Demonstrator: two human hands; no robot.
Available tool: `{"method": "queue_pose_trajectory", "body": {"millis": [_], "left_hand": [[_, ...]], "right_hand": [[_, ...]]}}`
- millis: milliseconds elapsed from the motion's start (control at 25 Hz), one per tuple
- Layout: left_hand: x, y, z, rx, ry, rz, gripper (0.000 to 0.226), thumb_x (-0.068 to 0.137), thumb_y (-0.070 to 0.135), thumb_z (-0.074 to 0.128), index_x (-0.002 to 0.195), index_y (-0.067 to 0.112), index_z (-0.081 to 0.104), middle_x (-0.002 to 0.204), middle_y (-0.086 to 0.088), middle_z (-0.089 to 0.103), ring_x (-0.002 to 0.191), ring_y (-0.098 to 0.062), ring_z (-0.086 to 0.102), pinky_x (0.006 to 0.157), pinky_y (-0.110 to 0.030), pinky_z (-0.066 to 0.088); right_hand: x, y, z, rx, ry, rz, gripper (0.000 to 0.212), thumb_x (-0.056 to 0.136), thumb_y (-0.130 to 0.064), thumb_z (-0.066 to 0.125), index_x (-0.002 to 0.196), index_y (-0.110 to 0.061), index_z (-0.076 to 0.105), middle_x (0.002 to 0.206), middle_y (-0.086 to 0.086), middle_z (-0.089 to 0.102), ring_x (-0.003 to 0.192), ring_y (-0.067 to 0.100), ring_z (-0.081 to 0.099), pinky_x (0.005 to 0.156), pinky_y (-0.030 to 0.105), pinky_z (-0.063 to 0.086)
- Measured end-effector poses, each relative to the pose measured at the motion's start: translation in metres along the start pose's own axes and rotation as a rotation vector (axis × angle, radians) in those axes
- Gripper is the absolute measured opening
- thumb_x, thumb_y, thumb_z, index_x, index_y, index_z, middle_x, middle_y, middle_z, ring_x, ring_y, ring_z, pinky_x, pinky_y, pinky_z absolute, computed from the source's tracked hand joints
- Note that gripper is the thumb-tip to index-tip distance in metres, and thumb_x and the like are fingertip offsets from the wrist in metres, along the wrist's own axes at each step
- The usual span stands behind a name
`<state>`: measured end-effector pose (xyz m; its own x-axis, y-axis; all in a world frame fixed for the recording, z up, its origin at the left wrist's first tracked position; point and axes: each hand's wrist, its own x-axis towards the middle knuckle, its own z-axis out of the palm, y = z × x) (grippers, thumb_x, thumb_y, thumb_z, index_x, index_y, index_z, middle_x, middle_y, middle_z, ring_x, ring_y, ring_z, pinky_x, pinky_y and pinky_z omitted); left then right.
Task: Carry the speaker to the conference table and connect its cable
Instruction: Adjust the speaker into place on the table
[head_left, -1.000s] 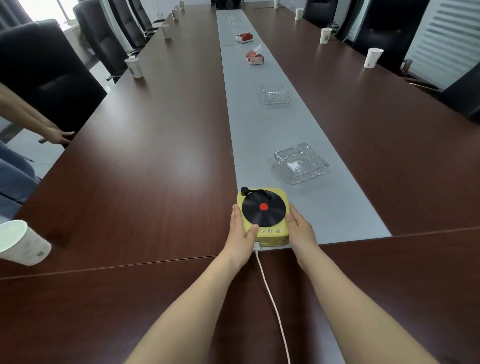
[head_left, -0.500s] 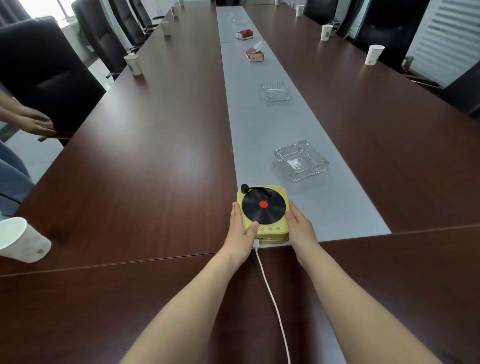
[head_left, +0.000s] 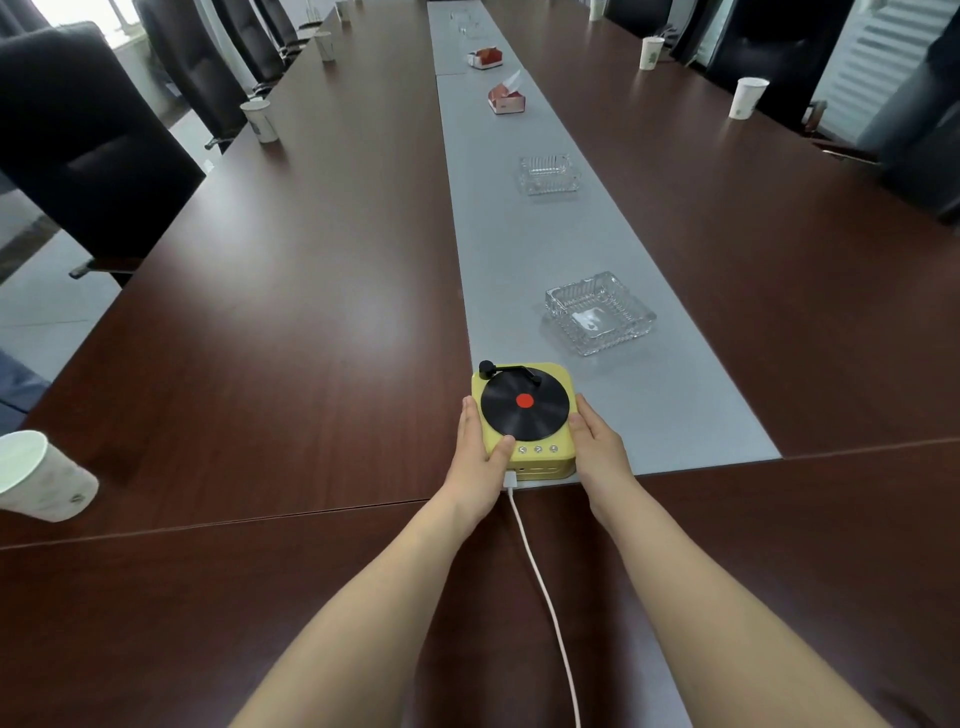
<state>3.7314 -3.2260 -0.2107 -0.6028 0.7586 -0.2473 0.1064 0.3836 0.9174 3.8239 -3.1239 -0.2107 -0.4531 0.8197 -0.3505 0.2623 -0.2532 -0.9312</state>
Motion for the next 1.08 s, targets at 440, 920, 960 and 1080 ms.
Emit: {"method": "queue_pose_trajectory", "body": {"millis": [440,920,960,1080], "left_hand": [[0.0003,-0.0015,0.0009,-0.006,0.001,0.003,0.071,0.099,0.018,0.042,0.150,0.014,-0.007,0.161,0.002,-0.006,0.147,-0.011,-0.004,0.121,-0.032,0.004],[0.0012,-0.0035,-0.0003,-0.015,-0.002,0.005,0.072,0.098,0.018,0.042,0.151,0.015,-0.007,0.161,0.002,-0.005,0.147,-0.012,-0.002,0.122,-0.036,0.006],[0.0009,-0.0034,-0.0003,-0.014,-0.001,0.004,0.072,0.098,0.018,0.042,0.151,0.015,-0.007,0.161,0.002,-0.005,0.147,-0.012,-0.003,0.122,-0.036,0.006],[0.0013,-0.0043,0.0002,-0.012,-0.007,0.007,0.072,0.098,0.018,0.042,0.150,0.015,-0.008,0.161,0.003,-0.006,0.147,-0.011,-0.003,0.122,-0.035,0.005]], "right_hand": [[0.0036,0.0037,-0.0018,0.021,-0.007,0.009,0.045,0.101,-0.019,0.035,0.146,-0.019,0.034,0.152,0.000,0.037,0.138,0.017,0.038,0.108,0.026,0.033],[0.0044,0.0041,-0.0013,0.003,-0.001,0.009,0.045,0.101,-0.020,0.035,0.146,-0.019,0.034,0.153,0.000,0.036,0.138,0.017,0.037,0.111,0.029,0.034],[0.0041,0.0037,-0.0011,0.001,-0.002,0.008,0.045,0.101,-0.020,0.035,0.146,-0.019,0.034,0.153,0.001,0.036,0.138,0.018,0.037,0.112,0.030,0.034],[0.0045,0.0036,-0.0012,-0.003,-0.005,0.003,0.045,0.101,-0.019,0.034,0.147,-0.018,0.033,0.153,0.001,0.036,0.139,0.018,0.036,0.111,0.030,0.034]]}}
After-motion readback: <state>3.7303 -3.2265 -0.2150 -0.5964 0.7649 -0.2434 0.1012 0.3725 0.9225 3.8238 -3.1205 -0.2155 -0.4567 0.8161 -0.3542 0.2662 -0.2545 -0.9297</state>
